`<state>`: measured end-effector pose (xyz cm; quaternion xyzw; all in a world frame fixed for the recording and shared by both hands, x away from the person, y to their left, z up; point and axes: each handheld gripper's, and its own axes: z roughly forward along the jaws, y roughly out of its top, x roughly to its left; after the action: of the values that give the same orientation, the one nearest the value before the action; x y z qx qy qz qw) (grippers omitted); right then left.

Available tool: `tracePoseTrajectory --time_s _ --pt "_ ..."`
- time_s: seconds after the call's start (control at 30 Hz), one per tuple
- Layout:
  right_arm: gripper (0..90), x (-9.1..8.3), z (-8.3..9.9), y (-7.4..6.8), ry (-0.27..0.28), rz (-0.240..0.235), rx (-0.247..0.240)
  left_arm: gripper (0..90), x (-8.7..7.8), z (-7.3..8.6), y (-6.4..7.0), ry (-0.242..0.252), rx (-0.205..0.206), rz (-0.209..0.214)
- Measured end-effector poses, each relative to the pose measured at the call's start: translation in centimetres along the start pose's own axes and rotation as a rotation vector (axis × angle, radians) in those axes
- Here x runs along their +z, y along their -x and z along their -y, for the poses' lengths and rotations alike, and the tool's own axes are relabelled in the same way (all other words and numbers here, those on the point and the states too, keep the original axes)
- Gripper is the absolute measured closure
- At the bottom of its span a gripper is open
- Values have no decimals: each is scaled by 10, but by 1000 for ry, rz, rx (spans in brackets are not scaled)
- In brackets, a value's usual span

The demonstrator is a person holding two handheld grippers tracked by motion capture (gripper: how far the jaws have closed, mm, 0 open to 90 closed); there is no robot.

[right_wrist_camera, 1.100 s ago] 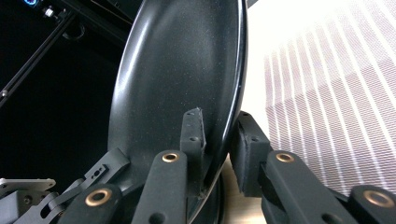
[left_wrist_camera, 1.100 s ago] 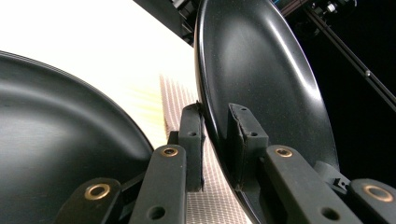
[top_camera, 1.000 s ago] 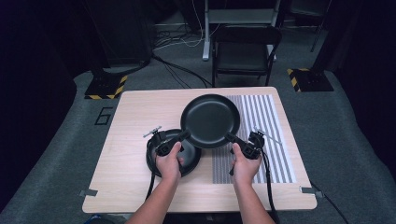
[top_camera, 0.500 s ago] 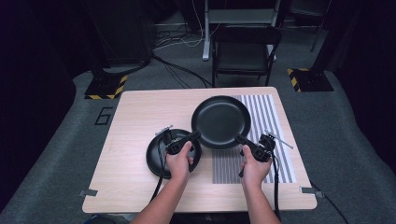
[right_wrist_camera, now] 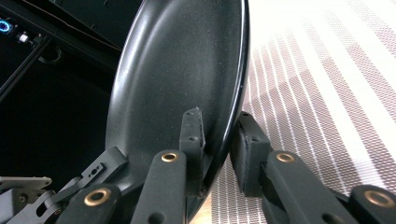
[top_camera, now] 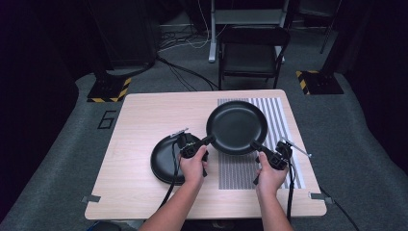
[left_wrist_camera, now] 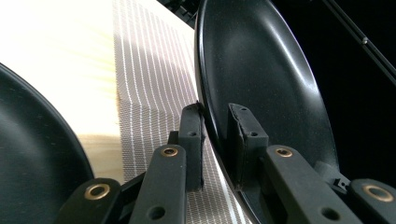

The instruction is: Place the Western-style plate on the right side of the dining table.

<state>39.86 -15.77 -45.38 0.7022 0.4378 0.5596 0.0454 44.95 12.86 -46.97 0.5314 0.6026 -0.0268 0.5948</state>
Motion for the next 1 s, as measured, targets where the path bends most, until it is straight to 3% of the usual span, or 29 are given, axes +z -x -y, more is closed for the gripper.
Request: tracePoseTrajectory --time_s 0.5,1.0 --pt "757 -8 -3 22 8 32 26 764 21 14 4 -42 -2 -3" --pt "753 -2 -6 50 4 60 52 764 48 25 0 -76 -2 -23"
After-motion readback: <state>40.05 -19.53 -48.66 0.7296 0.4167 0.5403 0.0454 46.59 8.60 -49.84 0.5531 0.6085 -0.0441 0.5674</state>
